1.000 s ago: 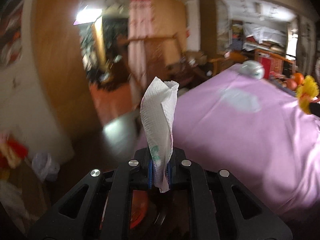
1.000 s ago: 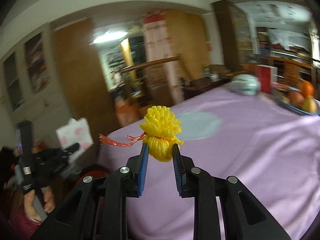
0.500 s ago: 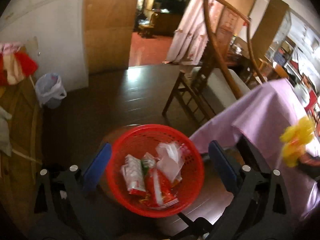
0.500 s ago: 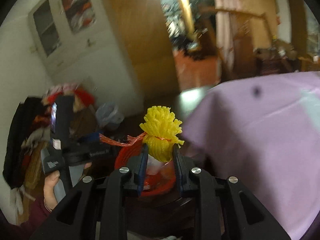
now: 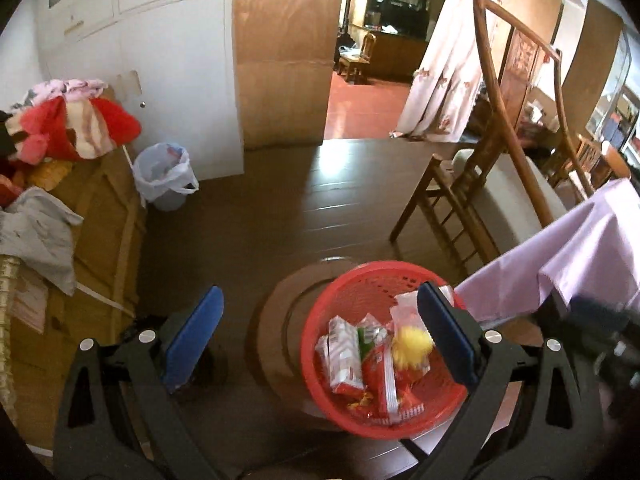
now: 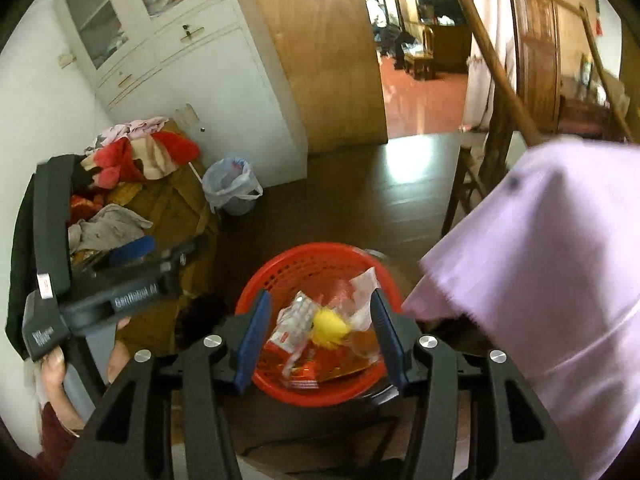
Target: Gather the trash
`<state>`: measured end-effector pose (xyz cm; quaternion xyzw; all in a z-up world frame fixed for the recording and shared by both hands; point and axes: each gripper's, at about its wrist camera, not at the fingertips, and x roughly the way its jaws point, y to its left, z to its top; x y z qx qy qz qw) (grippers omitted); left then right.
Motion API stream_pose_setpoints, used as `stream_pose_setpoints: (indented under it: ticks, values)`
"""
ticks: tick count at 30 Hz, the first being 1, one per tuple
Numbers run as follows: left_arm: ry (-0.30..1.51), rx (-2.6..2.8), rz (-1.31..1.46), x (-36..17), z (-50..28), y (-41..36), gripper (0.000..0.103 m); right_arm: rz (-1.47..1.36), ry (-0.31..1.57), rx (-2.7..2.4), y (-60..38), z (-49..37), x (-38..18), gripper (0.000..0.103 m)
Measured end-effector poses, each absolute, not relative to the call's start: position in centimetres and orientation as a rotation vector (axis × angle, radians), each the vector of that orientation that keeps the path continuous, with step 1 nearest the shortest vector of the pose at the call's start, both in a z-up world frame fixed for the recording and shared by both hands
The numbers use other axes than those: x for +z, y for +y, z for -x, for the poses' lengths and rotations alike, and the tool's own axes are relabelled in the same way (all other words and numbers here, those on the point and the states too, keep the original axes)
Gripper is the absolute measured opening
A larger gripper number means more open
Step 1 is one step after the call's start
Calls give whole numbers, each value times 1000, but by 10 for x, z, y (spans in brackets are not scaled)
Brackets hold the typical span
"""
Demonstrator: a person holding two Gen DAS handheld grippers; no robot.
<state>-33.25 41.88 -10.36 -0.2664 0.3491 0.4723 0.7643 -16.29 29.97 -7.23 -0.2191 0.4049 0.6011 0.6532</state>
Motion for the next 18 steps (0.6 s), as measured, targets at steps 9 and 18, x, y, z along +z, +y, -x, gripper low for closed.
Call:
stream_pose_setpoints:
  ticks: [9, 18]
  values:
    - [881, 1081, 503, -97, 359, 345, 96, 450, 939, 1328, 260, 165, -65, 63]
    - [854, 1072, 393, -77, 370, 298, 96, 426, 880, 1238, 198, 202, -72, 65]
